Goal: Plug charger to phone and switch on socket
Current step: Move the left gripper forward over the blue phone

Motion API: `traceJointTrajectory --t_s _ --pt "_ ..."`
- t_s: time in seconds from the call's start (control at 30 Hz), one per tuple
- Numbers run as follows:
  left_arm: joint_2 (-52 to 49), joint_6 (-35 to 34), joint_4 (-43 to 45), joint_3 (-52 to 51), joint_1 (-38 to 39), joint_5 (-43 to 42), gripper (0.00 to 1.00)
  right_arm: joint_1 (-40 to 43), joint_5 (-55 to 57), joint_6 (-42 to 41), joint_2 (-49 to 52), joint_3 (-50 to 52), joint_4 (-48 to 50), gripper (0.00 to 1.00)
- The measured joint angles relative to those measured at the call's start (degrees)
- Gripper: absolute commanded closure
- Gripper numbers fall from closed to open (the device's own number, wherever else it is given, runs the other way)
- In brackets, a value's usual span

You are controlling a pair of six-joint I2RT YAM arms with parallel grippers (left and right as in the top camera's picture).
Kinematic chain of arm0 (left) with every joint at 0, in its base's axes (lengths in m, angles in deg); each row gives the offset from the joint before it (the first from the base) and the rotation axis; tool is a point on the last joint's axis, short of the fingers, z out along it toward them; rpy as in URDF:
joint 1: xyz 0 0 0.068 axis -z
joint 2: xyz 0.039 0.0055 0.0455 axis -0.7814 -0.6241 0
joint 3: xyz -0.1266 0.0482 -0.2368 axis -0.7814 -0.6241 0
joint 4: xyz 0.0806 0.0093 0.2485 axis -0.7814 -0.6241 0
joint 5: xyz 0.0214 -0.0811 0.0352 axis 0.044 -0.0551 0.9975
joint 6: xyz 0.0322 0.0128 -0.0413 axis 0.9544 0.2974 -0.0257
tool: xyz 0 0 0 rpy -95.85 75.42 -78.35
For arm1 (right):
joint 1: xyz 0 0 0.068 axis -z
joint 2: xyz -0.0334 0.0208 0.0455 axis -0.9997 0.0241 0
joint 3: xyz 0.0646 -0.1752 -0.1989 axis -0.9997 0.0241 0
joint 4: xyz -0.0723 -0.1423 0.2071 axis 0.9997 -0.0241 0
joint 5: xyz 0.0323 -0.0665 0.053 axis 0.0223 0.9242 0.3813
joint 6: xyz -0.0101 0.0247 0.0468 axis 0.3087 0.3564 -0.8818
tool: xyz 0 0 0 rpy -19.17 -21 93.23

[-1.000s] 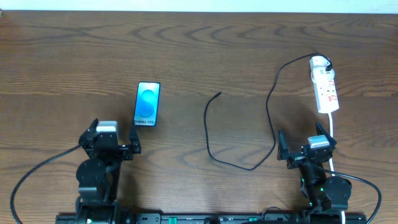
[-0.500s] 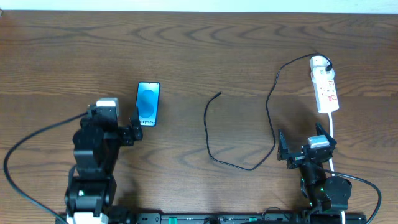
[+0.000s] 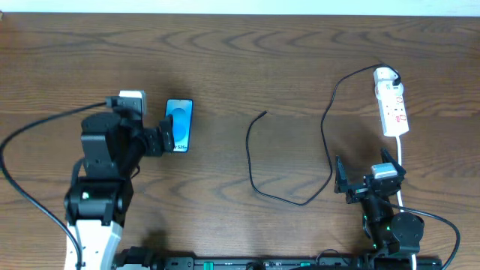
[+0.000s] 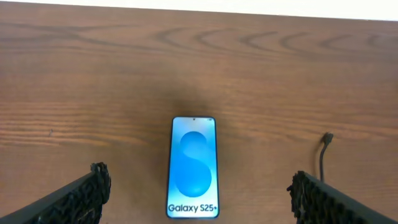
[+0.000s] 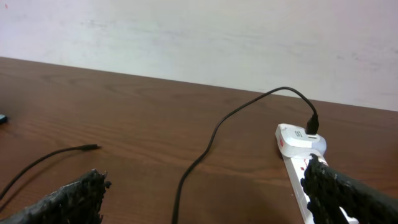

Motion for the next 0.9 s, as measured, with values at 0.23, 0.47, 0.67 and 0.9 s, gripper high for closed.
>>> traceJointTrajectory --t_s 0.23,0.47,0.67,0.9 --pt "-7.1 0.0 -8.7 10.0 0.0 -0.2 0.06 0.0 0.0 0.0 0.0 0.0 0.0 0.01" --pt "-15.7 -0.2 -21.6 22.2 0.0 -0.3 0.06 0.0 0.0 0.0 0.0 0.0 0.0 0.01" --pt "-26.1 -0.3 -35.0 34.7 0.0 -0.4 0.06 0.0 0.0 0.0 0.0 0.0 0.0 0.01" --pt "-32.9 -0.5 -35.9 35.9 0.0 -0.4 0.06 0.0 0.0 0.0 0.0 0.0 0.0 0.01"
